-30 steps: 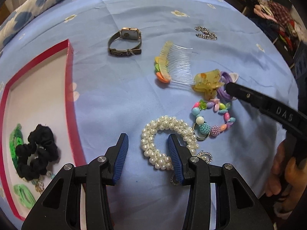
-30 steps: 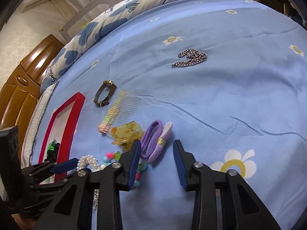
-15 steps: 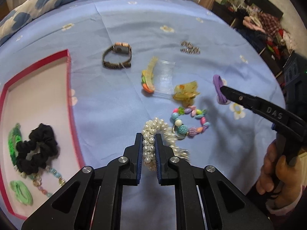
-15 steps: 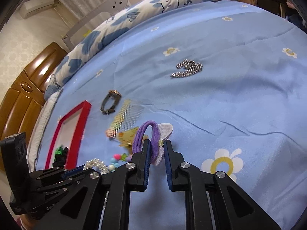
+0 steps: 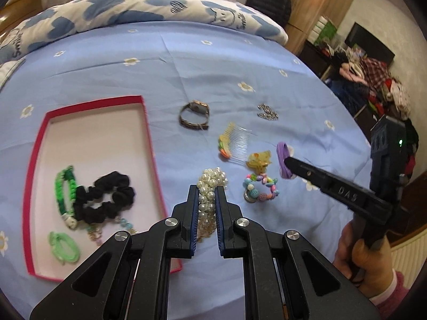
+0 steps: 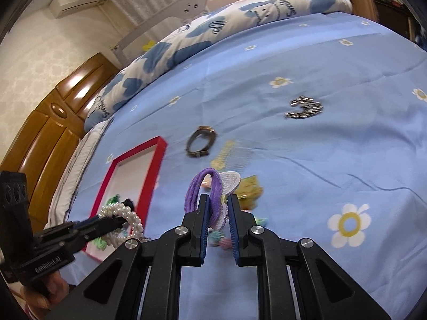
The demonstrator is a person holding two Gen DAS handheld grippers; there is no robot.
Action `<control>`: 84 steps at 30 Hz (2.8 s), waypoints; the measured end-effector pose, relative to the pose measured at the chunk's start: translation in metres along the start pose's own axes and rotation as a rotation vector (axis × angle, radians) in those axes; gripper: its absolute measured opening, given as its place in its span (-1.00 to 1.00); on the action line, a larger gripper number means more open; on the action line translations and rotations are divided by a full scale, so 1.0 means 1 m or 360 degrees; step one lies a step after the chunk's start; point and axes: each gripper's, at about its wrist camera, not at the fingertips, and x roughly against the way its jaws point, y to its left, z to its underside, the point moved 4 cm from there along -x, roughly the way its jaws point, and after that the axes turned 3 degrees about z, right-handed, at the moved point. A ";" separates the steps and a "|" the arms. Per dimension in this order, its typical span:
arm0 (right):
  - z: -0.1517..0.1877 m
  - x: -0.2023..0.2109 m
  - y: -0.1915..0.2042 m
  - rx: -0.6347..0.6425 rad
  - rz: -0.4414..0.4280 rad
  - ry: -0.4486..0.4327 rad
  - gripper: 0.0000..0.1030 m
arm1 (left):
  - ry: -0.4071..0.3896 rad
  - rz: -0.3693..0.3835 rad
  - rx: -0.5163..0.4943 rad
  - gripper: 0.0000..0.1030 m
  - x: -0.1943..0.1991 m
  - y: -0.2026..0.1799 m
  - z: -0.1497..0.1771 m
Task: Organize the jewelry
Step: 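Carry pearl bracelet into tray with left tool while right drops hair tie there, then withdraw both open tools from the tray toward the remaining jewelry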
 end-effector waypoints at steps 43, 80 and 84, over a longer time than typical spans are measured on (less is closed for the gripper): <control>0.035 -0.120 0.176 0.0511 -0.0209 0.0362 -0.72 | -0.0044 -0.0222 0.0633 -0.81 0.010 0.191 0.022; 0.026 -0.082 0.150 0.0380 -0.0230 0.0262 -0.30 | -0.0059 -0.0294 0.0591 -0.29 0.028 0.170 0.026; 0.023 -0.069 0.133 0.0330 -0.0208 0.0226 -0.29 | -0.0064 -0.0268 0.0562 -0.29 0.029 0.157 0.022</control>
